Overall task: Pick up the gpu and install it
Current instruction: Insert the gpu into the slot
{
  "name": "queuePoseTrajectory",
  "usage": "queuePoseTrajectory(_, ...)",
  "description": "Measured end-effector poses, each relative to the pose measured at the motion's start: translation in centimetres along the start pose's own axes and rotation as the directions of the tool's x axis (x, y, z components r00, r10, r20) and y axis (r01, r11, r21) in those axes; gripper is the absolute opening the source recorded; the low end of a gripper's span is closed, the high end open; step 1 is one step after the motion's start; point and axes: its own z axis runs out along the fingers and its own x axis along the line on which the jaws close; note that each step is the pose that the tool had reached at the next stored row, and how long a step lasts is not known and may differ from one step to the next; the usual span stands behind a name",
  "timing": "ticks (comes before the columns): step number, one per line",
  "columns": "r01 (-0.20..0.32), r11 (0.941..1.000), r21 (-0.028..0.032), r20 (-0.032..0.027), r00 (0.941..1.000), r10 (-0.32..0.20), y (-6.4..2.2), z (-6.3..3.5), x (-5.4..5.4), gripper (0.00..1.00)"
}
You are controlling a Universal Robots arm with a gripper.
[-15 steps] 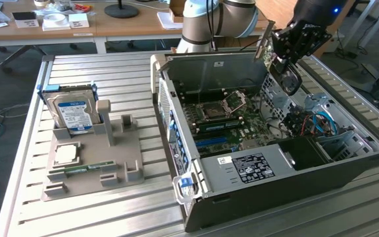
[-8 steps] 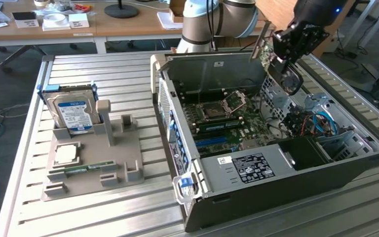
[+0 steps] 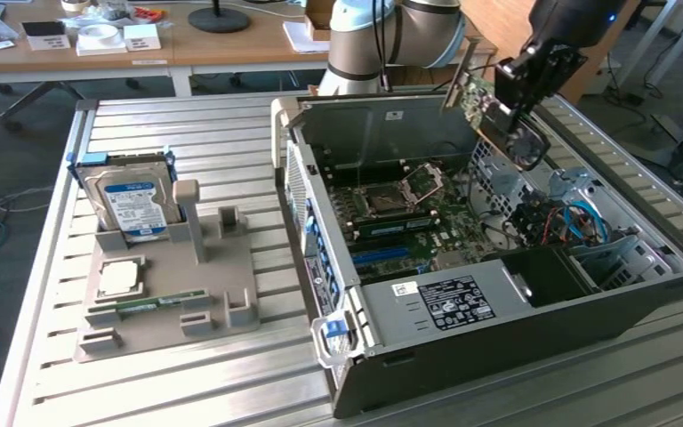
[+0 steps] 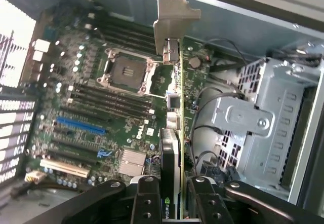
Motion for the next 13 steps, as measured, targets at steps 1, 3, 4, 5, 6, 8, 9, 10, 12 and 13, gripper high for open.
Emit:
queuePoseTrajectory(1,0.018,0.9998,-0.0004,-0.0015,0.9998,-0.018,0.00,0.00,0.00,0.27)
queuePoseTrajectory(3,0.054,0.9986,-0.0013,-0.0044,0.9985,-0.054,0.00,0.01,0.00,0.27)
queuePoseTrajectory(4,0.072,0.9974,-0.0018,-0.0059,0.9974,-0.072,0.00,0.01,0.00,0.27)
queuePoseTrajectory(5,0.091,0.9959,-0.0024,-0.0075,0.9959,-0.091,0.00,0.01,0.00,0.27)
queuePoseTrajectory(6,0.108,0.9941,-0.0029,-0.0089,0.9941,-0.108,0.00,0.01,0.00,0.27)
queuePoseTrajectory(8,0.144,0.9896,-0.0041,-0.0118,0.9895,-0.144,0.00,0.02,0.00,0.27)
queuePoseTrajectory(9,0.162,0.9868,-0.0047,-0.0132,0.9868,-0.162,0.00,0.02,0.00,0.27)
queuePoseTrajectory(10,0.179,0.9838,-0.0054,-0.0146,0.9837,-0.179,0.00,0.03,0.00,0.27)
queuePoseTrajectory(12,0.216,0.9764,-0.0067,-0.0175,0.9762,-0.216,0.00,0.03,0.00,0.27)
queuePoseTrajectory(13,0.233,0.9724,-0.0074,-0.0189,0.9722,-0.233,0.00,0.03,0.00,0.27)
